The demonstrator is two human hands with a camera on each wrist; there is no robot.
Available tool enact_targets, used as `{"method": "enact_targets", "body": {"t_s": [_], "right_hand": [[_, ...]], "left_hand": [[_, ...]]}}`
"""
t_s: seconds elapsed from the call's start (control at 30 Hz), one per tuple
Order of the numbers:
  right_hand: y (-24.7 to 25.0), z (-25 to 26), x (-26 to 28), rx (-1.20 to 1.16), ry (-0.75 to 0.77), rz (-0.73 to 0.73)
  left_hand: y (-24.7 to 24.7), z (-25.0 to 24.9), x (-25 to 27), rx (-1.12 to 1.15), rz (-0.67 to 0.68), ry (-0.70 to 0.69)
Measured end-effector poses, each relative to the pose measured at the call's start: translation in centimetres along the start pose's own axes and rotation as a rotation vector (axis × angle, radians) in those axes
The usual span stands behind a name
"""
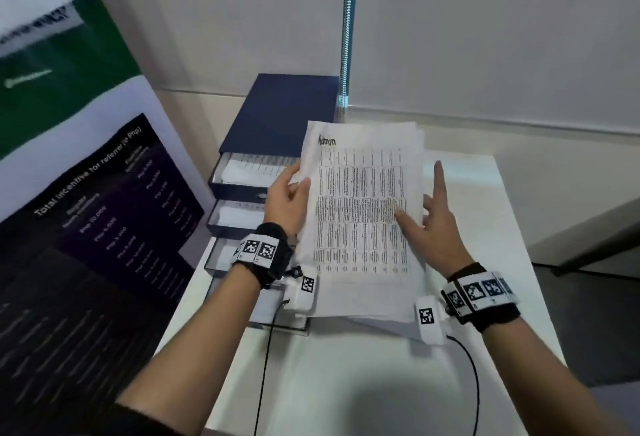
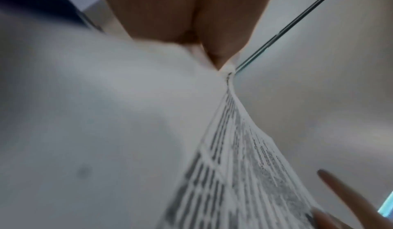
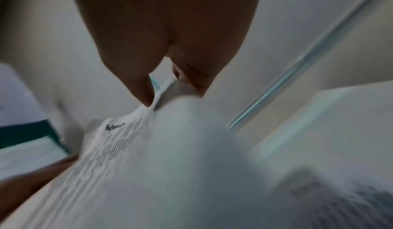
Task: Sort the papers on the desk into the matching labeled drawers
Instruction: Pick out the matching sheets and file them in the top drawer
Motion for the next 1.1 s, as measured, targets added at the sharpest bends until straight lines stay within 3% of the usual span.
{"method": "enact_targets", "body": {"t_s": [0.1,0.17,0.27,0.37,0.47,0.53,0.63,0.8,0.93,1.1], "right_hand": [[-3.7,3.7,-0.5,0.111,0.146,0.183],[-6.5,5.5,-1.0,0.050,0.135,0.243],[-10.5,7.0,-2.3,-0.123,-0.080,0.289],[-13.7,8.4,-3.7,-0.390,-0.389,0.356],[-15.8,9.4,-5.1,-0.496,-0.511,0.374],[-16.9,9.6,-5.7,-0.494,-0.533,0.397],[-17.7,9.6,-6.4,-0.493,-0.570,0.418],[-17.3,8.9,-7.5,-0.583,-0.601,0.289],[-16.8,9.0,-7.7,-0.652,-0.686,0.447],[-16.2,7.4,-9.0,-0.498,-0.717,0.550]], "left_hand": [[5.0,-2.3,-1.1,-0.029,-0.063,-0.021],[8.8,-2.8,-1.6,-0.071,-0.105,0.012],[14.7,-2.0,-1.9,-0.152,-0.097,0.133],[19.0,-1.2,-1.1,-0.178,0.018,0.310],[21.7,-1.6,0.3,-0.194,0.207,0.367],[23.2,-2.2,0.5,-0.196,0.242,0.358],[24.2,-2.9,-0.4,-0.146,0.228,0.344],[23.4,-2.9,-2.3,-0.011,0.232,0.393],[22.1,-2.7,-4.2,0.086,0.205,0.380],[21.3,-0.7,-7.1,0.127,0.076,0.336]]}}
Point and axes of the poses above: each hand's wrist, its own x-axis away from the middle knuckle, its own y-axis out of the back of the hand, z = x × y, the point moved 2 cm from there along -x, towards the middle knuckle, and after that the axes turned 7 degrees about x, right-handed, at the moved point
